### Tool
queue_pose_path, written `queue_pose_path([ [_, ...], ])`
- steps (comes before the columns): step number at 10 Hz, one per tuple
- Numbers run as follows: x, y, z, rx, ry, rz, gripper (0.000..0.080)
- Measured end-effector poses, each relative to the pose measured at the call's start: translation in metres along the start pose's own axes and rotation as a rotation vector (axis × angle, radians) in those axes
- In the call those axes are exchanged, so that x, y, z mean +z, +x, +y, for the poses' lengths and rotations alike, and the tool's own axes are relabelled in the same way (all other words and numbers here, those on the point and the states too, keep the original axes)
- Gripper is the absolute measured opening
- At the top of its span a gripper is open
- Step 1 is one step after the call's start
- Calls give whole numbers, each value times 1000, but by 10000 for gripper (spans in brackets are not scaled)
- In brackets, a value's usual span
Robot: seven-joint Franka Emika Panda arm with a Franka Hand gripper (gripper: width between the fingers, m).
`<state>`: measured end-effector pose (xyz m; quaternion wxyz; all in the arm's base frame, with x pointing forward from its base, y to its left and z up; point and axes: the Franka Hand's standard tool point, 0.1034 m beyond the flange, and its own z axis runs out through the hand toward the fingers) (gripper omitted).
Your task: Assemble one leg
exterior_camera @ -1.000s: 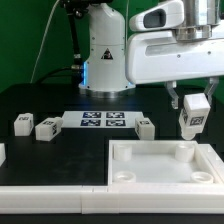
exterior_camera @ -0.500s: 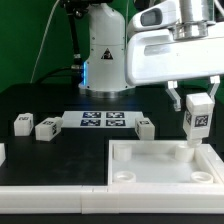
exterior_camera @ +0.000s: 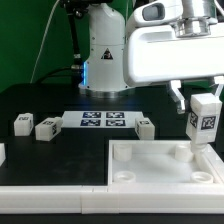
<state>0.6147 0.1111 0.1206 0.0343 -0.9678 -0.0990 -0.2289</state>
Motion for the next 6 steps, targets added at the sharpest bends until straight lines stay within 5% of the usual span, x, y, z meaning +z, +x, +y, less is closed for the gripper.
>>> queue_pose_path([
  [6,11,10,8,-97,0,-10,290],
])
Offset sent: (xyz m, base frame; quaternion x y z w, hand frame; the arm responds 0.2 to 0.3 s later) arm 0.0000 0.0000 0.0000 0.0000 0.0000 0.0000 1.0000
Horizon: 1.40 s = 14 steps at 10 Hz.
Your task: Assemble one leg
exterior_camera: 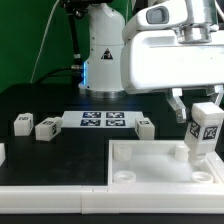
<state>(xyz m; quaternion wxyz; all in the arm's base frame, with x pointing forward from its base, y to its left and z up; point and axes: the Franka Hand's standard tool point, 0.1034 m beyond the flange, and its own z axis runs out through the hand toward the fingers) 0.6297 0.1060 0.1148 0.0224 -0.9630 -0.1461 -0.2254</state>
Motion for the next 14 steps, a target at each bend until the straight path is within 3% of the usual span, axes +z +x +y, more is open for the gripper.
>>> queue_pose_path([
  [5,22,-7,-3,2,-16,65,290],
  [14,21,-13,-12,-10,-10,58,290],
])
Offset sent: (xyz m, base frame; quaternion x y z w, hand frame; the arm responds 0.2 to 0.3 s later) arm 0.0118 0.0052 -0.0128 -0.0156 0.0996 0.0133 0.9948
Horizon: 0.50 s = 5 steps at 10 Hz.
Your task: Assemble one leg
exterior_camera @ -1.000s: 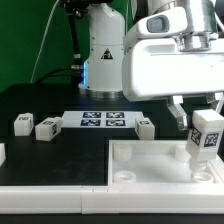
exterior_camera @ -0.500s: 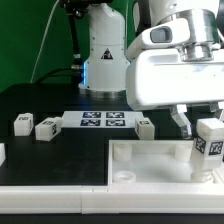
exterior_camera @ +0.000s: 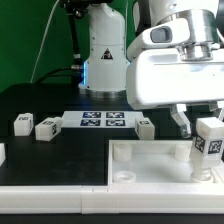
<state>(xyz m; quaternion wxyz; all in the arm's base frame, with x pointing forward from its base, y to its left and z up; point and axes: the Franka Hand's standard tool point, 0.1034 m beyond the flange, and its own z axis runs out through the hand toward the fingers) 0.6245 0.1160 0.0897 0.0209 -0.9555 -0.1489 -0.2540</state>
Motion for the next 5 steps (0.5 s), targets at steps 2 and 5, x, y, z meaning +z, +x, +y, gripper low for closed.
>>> queue_pose_path([
  [2,4,-5,-4,-3,4,-6,290],
  [5,8,-11,-6,-4,6,-16,290],
])
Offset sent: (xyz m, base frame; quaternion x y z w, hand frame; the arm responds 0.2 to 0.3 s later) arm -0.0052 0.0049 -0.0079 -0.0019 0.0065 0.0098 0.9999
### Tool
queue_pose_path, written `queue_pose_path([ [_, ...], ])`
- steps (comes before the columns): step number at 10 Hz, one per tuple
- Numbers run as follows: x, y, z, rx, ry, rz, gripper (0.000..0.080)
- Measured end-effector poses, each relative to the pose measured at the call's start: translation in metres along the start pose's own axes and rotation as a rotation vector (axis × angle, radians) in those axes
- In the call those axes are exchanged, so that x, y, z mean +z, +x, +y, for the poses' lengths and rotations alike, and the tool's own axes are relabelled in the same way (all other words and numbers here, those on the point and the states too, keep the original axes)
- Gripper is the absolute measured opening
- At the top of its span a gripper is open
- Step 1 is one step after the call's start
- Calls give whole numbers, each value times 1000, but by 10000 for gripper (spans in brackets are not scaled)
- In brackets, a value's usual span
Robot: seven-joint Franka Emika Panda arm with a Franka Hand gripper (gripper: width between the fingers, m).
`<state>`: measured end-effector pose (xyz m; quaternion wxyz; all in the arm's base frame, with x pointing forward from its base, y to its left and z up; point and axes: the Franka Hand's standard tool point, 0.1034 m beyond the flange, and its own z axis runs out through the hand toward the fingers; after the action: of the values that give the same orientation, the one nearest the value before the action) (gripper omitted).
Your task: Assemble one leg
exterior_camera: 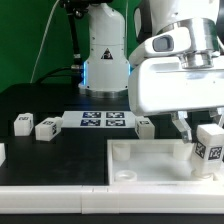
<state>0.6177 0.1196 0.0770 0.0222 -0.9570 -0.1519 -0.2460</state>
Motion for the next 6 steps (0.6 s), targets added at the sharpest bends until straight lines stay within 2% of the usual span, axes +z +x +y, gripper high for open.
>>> queue_pose_path([
  [6,4,3,4,-4,-19,62,297],
])
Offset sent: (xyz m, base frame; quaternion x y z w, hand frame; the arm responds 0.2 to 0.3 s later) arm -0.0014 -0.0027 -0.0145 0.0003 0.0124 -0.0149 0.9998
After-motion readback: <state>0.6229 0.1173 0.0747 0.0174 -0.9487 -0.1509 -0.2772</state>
